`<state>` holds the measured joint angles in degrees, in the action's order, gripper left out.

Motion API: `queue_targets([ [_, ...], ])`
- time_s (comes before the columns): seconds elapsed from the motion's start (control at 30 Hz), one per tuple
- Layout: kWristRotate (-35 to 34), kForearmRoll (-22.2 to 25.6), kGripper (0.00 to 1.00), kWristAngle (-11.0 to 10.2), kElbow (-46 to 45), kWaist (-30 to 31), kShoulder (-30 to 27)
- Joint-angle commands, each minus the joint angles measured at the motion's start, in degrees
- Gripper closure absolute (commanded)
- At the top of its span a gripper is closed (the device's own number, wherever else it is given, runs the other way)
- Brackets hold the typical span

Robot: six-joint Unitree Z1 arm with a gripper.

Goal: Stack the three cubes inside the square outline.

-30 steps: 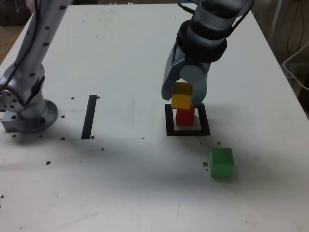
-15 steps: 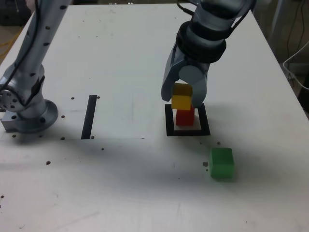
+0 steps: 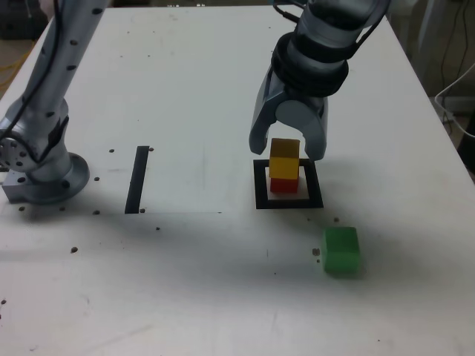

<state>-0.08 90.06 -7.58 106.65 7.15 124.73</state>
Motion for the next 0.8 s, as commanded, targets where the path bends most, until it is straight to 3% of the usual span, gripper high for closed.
queue_targets([
  [0.0,0.08,0.91,0.00,-0.36,-0.17,-0.12,-0.53],
  [0.23,0.73,0.71,0.00,-1.17,-0.74,-0.12,-1.63],
  [0.77,0.97,0.04,0.00,-0.47,-2.48,-0.12,-3.15],
])
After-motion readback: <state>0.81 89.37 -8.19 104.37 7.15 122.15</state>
